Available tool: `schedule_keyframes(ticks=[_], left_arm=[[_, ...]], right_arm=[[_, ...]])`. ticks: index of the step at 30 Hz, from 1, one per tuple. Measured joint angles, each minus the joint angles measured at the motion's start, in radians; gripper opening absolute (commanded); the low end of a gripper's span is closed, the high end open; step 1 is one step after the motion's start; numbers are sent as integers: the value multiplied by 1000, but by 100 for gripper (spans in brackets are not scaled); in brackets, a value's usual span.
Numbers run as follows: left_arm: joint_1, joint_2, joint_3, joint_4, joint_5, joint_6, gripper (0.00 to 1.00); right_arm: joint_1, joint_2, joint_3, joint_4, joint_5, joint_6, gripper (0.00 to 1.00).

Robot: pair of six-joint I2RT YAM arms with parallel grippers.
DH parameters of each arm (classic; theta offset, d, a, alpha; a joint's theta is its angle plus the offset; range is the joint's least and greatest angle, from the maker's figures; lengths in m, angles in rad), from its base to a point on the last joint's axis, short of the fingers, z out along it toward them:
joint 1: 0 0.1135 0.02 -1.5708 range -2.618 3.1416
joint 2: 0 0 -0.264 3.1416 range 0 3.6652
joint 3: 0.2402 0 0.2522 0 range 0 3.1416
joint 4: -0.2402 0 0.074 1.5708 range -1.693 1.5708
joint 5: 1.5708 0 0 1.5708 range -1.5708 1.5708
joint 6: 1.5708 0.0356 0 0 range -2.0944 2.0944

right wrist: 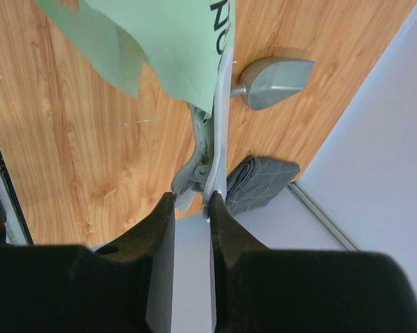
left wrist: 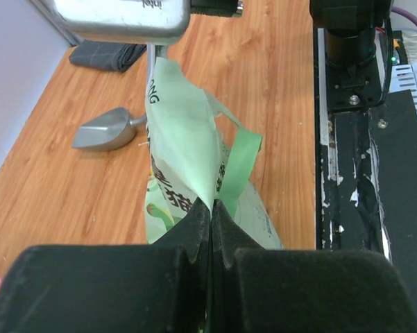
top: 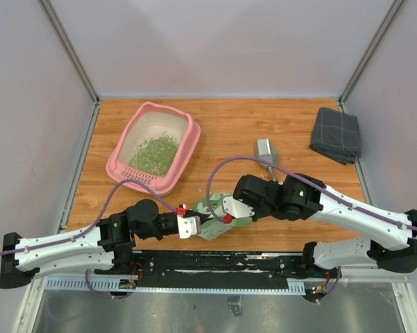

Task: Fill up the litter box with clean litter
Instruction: Clamp the cat litter bag at the center of the board.

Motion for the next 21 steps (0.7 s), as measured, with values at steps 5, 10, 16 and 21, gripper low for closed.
schedule_keyframes(ticks=[5, 10, 16, 21], left_arm=[[0, 14, 0, 14, 0, 4, 0], [0, 20, 0, 20, 7, 4, 0], [0, 21, 0, 21, 15, 4, 0], [0, 24, 0, 19, 26, 13, 0]], right_arm=[[11, 16, 41, -9, -6, 1, 1], [27, 35, 64, -41, 5, 29, 1], [27, 34, 65, -41, -22, 50, 1], [27, -12, -11, 38, -46, 45, 1]])
